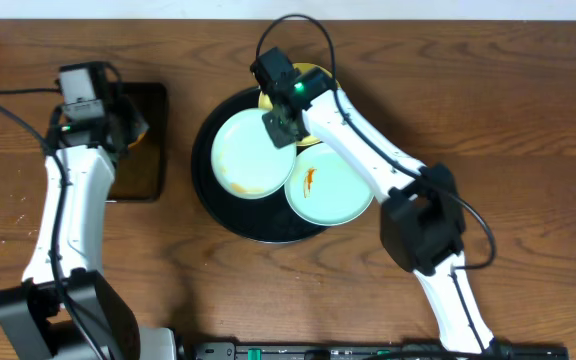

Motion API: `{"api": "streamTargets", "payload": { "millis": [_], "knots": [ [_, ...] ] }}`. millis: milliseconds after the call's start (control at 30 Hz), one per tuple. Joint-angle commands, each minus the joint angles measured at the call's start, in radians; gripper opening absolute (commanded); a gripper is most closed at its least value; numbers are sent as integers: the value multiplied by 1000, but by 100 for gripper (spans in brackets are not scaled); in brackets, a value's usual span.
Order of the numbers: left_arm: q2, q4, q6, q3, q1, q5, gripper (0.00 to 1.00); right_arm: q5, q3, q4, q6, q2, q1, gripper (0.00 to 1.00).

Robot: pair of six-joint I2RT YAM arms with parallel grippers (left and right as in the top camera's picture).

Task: Clean dirty plates on tray and stack at the side
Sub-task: 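Lift the light-blue plate with the right gripper and carry it right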

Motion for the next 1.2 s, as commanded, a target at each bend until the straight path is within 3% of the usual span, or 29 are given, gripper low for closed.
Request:
{"api": "streamTargets", "payload": {
  "millis": [0,233,400,600,900,1100,1167],
  "knots": [
    [44,5,45,18,84,86,7,188,34,3,-111,-106,41,1],
    [92,26,44,18,142,92,7,492,34,18,-228,-166,144,1],
    [138,45,43,18,204,97,8,819,34,69,-369,-165,265,1],
    [145,50,44,18,252,219,7,1005,34,151,-517,-165,351,1],
    [145,46,44,17,256,219,7,1205,34,325,-715,-165,428,1],
    [145,37,44,16,256,219,8,1161,32,305,-602,-164,420,1],
    [145,32,43,16,256,220,8,1073,32,226,-438,-164,393,1]
  ]
}}
